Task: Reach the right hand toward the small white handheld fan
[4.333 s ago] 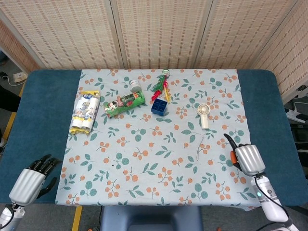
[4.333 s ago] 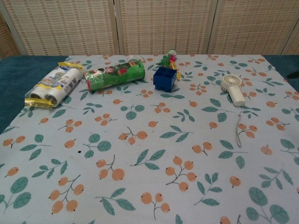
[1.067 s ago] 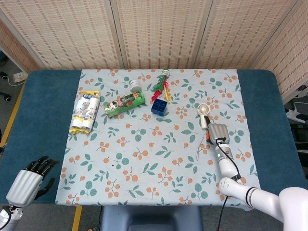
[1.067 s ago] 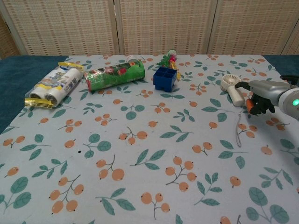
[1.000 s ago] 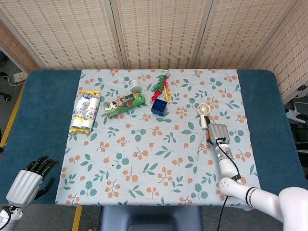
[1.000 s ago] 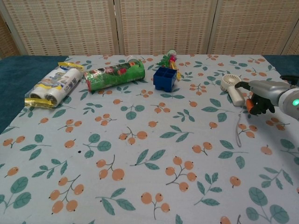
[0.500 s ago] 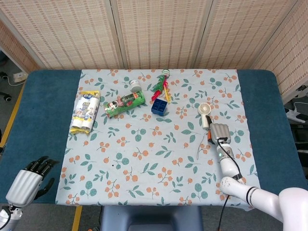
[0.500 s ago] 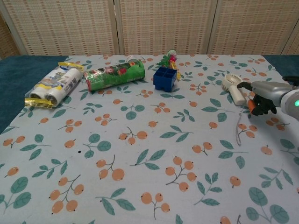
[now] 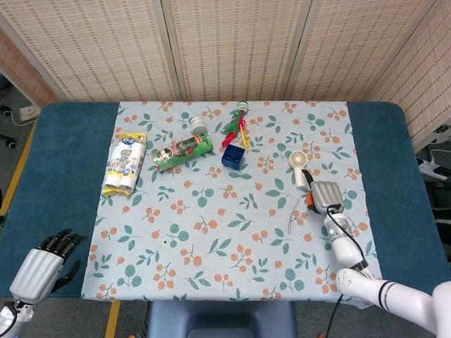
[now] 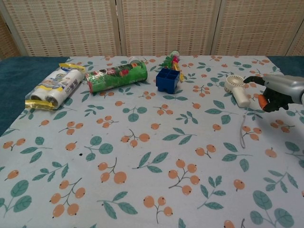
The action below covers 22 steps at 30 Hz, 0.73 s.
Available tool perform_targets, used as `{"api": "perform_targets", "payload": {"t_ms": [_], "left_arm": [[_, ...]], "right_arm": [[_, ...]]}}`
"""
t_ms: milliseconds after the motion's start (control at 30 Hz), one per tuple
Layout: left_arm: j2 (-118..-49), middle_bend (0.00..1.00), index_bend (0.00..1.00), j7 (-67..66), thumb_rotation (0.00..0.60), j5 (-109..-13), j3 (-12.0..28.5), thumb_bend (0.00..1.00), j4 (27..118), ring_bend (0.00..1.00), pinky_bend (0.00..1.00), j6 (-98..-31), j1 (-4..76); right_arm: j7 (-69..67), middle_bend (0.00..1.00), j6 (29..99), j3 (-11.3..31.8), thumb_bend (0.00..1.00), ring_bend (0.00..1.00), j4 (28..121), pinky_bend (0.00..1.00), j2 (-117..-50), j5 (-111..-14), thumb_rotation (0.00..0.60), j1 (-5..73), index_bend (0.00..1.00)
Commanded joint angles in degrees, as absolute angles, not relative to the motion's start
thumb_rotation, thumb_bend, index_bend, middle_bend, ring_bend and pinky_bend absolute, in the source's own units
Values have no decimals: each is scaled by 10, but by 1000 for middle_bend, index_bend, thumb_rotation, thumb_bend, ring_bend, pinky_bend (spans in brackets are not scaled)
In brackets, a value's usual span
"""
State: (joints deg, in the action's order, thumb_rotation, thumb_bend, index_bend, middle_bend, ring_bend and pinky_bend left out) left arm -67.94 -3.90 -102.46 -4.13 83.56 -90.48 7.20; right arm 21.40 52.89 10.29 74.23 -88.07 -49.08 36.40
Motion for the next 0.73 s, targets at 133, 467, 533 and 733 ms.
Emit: {"api": "perform_targets", "payload": {"t_ms": [133,467,533,733], "left_arm": [[-680,272,234,-39,600,-1026,-42,423,835,184,361,-904,73],[-682,272,234,-44,600,-1025,-41,424,834,184,362,-904,73],[-683,272,234,-48,600,-1028,-41,424,834,183,361,-905,73],[-689,272,234,-60,600,-1030,-43,425,830,184,362,-899,75]], "right_arm": [[125,781,649,29,725,663,812,693,-810,-670,600,275,58],[68,580,843,-57,416,386,746,545,-801,-850,600,154,151],[93,462,861,-66,309,285,755,452,-794,-871,600,143,148],[95,258,911,-64,217,114,757,288,-789,-911,600,118,126]]}}
